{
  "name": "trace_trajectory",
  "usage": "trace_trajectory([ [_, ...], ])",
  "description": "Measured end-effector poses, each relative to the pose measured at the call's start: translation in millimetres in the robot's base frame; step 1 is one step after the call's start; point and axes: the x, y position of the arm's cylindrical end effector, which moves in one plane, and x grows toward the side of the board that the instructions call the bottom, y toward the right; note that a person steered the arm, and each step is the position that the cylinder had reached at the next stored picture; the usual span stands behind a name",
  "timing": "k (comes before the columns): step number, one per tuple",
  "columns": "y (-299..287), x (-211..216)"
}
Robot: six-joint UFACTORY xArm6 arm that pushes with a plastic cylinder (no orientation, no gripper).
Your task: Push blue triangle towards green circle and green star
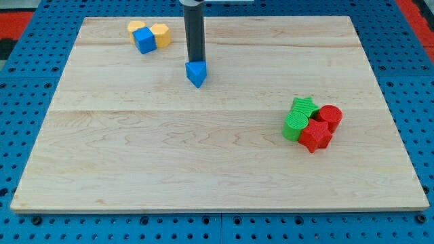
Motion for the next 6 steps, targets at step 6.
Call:
trace_trajectory([
  [6,-8,87],
])
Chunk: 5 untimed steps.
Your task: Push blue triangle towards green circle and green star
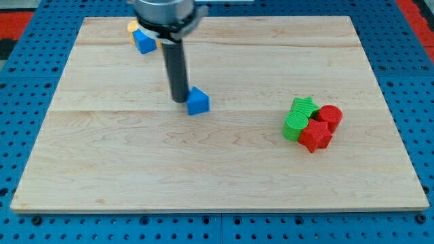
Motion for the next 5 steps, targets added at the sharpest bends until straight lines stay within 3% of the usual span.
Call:
trace_trajectory([
  [1,70,1],
  [2,99,10],
  [3,85,1],
  [4,27,-17],
  [5,15,4],
])
